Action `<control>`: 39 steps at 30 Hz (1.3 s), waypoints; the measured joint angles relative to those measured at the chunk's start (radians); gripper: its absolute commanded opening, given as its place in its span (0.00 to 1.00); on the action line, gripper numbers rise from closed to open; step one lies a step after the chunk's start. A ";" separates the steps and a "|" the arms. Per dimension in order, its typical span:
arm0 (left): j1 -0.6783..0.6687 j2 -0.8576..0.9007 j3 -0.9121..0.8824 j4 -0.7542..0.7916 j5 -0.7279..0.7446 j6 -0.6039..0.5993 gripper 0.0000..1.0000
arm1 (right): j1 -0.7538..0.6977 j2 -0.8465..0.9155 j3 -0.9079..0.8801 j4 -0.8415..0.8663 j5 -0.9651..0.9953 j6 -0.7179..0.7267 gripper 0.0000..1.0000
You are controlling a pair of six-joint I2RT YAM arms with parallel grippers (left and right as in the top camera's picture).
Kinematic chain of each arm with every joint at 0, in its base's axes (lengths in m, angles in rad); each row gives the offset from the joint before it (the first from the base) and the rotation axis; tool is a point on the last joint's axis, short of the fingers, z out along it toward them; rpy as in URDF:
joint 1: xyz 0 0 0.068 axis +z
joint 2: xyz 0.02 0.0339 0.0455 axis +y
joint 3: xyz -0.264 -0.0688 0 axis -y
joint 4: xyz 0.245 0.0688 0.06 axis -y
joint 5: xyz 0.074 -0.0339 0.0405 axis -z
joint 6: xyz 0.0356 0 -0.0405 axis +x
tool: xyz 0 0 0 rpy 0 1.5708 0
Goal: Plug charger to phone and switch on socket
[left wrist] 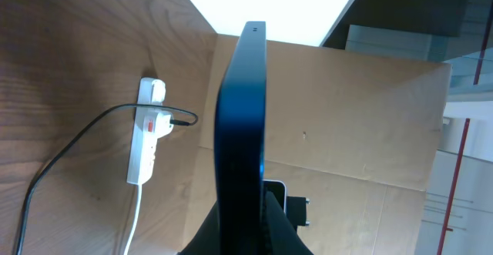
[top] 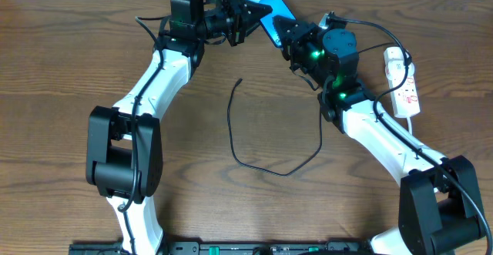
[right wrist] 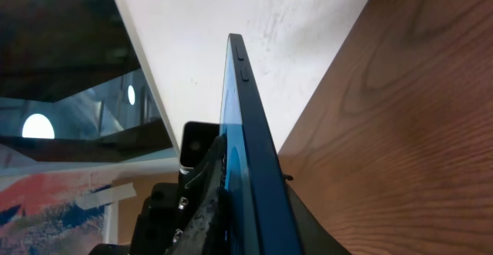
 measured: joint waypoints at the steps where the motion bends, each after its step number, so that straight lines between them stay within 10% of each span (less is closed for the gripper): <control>1: 0.000 0.000 0.000 0.000 0.000 -0.001 0.07 | -0.001 0.000 0.000 0.002 0.000 -0.001 0.06; 39: 0.006 0.000 0.000 0.062 0.035 -0.003 0.23 | -0.019 0.003 -0.005 0.090 -0.169 -0.044 0.01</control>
